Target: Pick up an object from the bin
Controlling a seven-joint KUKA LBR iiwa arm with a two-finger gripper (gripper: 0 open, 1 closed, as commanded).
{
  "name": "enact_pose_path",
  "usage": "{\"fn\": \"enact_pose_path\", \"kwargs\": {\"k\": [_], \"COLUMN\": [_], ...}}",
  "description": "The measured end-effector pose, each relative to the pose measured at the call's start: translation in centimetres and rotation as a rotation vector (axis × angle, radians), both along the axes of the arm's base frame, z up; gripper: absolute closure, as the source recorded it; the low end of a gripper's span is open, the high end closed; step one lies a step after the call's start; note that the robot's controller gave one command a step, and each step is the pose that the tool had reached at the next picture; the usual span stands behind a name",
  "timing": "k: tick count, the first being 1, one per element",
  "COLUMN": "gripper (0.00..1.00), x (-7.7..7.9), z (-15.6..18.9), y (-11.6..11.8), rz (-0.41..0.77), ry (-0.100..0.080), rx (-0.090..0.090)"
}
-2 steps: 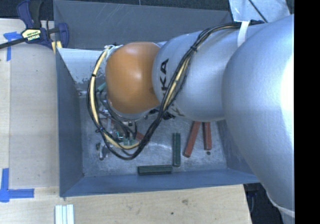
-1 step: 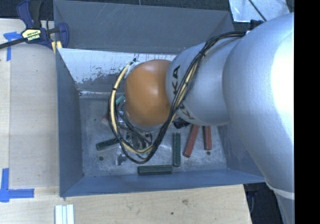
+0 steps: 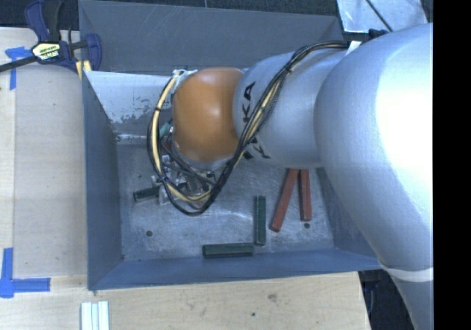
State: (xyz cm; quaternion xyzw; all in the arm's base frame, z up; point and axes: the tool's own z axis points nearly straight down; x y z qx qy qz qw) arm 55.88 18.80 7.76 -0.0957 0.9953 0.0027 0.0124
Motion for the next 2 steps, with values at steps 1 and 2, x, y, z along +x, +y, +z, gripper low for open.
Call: {"fn": "enact_pose_path", "kwargs": {"k": [1, 2], "gripper": [1.00, 1.00], "x": [0.0, 1.8], "z": [0.0, 17.5], "y": [0.0, 0.4], "rz": [-0.001, 0.070], "ry": [0.000, 0.012], "rx": [0.000, -0.005]}}
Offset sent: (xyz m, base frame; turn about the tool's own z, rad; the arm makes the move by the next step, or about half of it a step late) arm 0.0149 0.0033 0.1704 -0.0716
